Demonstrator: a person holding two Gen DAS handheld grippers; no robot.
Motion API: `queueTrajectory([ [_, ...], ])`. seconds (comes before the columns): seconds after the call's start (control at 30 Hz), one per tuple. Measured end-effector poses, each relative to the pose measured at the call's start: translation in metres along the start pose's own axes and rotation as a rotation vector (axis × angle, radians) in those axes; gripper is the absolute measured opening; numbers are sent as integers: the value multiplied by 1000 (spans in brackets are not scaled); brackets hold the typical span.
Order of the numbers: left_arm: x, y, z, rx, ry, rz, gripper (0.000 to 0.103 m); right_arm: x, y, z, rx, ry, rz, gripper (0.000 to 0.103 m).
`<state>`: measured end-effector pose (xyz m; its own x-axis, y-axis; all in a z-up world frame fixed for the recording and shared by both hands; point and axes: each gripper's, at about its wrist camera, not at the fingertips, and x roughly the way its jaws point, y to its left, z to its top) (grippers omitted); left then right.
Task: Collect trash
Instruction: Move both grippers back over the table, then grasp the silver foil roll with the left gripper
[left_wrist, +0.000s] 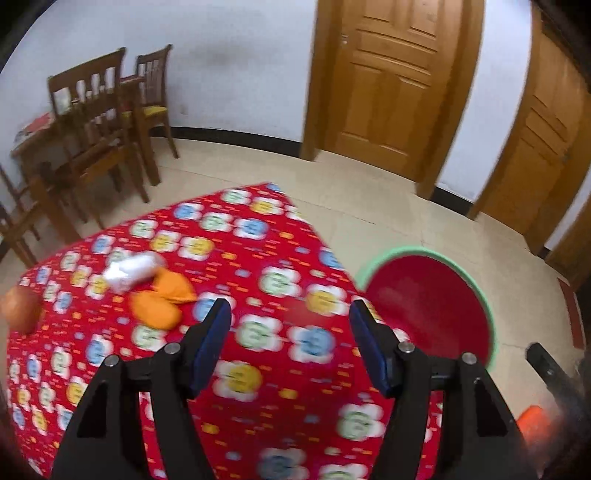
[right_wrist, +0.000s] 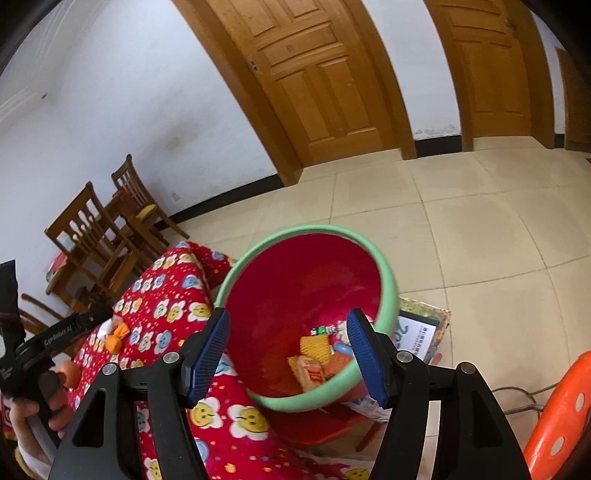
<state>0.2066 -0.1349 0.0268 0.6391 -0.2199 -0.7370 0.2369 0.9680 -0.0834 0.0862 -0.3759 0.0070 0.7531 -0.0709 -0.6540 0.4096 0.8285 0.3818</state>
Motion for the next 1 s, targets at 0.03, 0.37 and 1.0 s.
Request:
queueTrajectory([
  [0.03, 0, 8, 2, -7, -5, 16, 66, 2, 5, 0, -7, 6, 3, 67],
  [0.37, 19, 91, 17, -138, -3, 153, 73, 18, 39, 0, -56, 27, 18, 68],
  [1.0, 103, 156, 19, -275, 107, 212, 82, 69, 45, -7, -44, 103, -6, 68],
])
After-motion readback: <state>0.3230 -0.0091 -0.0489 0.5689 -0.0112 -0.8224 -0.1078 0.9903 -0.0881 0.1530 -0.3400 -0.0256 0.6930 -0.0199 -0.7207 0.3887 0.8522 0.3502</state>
